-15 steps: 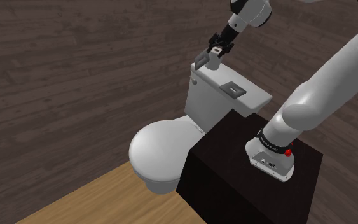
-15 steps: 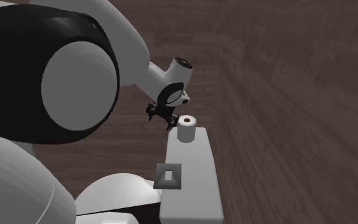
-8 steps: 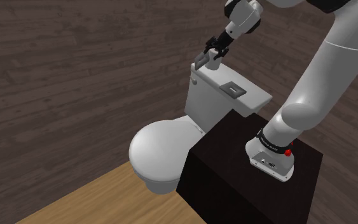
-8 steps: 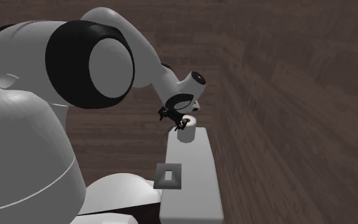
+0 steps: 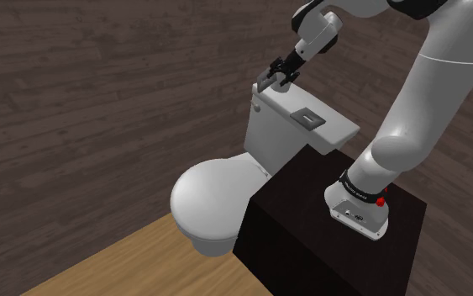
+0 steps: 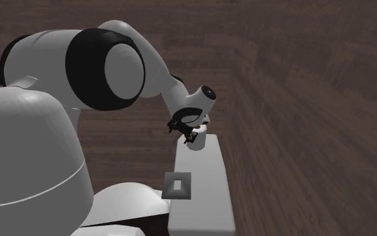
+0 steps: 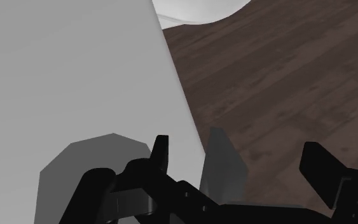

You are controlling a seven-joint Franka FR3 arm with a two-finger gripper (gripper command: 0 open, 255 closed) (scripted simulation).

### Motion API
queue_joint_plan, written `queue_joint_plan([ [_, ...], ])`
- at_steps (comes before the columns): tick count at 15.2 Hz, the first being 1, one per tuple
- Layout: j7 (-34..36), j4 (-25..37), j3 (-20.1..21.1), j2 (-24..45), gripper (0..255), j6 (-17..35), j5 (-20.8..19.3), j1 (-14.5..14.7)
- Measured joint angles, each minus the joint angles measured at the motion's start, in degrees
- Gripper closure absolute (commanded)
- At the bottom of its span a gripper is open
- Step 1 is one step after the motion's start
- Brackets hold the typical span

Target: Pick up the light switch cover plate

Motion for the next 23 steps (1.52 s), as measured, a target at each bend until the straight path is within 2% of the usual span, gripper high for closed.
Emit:
queue_joint_plan([
  [11, 0.0, 0.0, 0.0, -0.1, 255, 0.0, 0.0, 0.0],
  [23, 8.1, 1.2, -1.6, -6.7, 255, -3.9, -8.2, 1.1],
])
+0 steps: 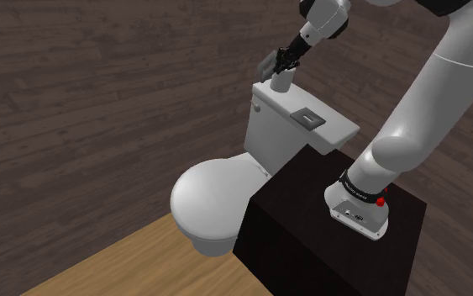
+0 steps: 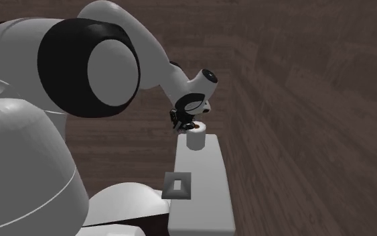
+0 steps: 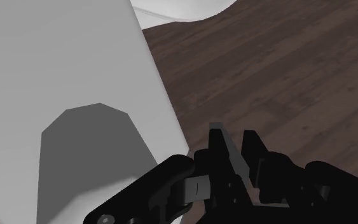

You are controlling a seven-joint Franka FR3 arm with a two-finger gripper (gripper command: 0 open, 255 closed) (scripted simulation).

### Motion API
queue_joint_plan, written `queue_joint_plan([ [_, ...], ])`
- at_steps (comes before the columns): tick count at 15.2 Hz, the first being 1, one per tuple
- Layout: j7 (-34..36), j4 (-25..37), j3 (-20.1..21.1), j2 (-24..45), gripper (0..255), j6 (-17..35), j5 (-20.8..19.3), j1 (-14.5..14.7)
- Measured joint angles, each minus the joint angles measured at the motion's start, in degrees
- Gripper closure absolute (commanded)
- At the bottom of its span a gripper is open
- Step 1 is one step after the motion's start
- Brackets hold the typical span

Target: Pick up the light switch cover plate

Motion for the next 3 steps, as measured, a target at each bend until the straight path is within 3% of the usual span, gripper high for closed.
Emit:
queue_joint_plan([
  [3, 1.8, 0.8, -0.2, -1.2, 255, -1.1, -1.6, 0.1],
])
